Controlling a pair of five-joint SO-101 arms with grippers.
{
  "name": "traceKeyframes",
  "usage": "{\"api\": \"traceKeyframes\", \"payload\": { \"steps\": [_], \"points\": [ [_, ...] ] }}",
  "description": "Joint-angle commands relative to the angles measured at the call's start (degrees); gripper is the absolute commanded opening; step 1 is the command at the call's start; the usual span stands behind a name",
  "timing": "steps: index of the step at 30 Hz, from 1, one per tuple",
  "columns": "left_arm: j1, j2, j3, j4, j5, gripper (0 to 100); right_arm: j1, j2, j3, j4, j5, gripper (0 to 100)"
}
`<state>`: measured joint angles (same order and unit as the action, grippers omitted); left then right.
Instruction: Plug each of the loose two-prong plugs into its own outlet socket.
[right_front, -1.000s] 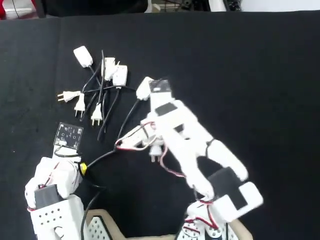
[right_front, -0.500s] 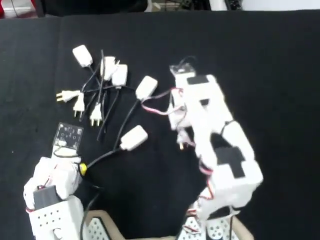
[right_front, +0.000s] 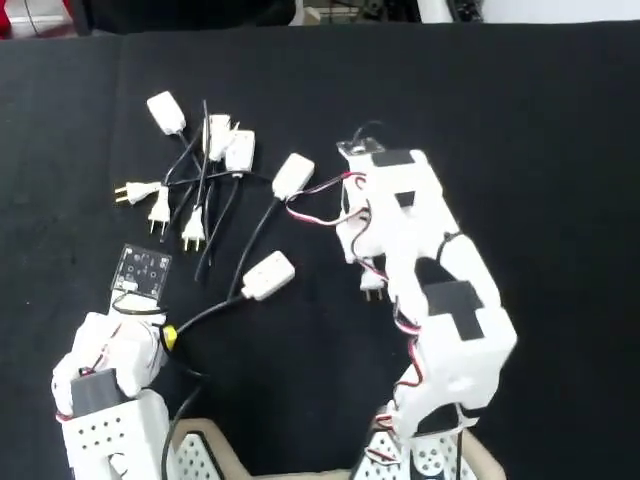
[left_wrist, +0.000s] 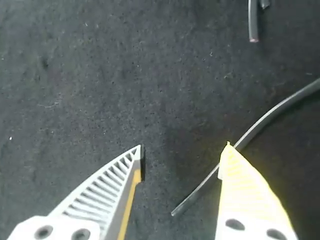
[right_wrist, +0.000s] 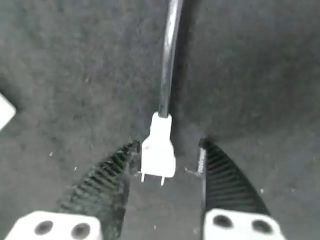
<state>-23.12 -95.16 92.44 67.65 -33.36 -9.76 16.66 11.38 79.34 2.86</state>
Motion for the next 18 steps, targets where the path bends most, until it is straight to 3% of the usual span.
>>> {"api": "traceKeyframes", "payload": {
  "steps": [1,6,18],
  "points": [
    [0.75,-0.35,-0.31,0.53,-0.53,25,1.23,-5.32,-2.77,2.55,-1.67,19.1],
    [0.66,-0.35,-0.31,0.53,-0.53,25,1.14,-5.93,-0.13,3.43,-2.55,18.8],
    [0.57,-0.35,-0.31,0.53,-0.53,25,0.44,-5.85,10.95,-10.73,-3.96,18.8]
  ]
}}
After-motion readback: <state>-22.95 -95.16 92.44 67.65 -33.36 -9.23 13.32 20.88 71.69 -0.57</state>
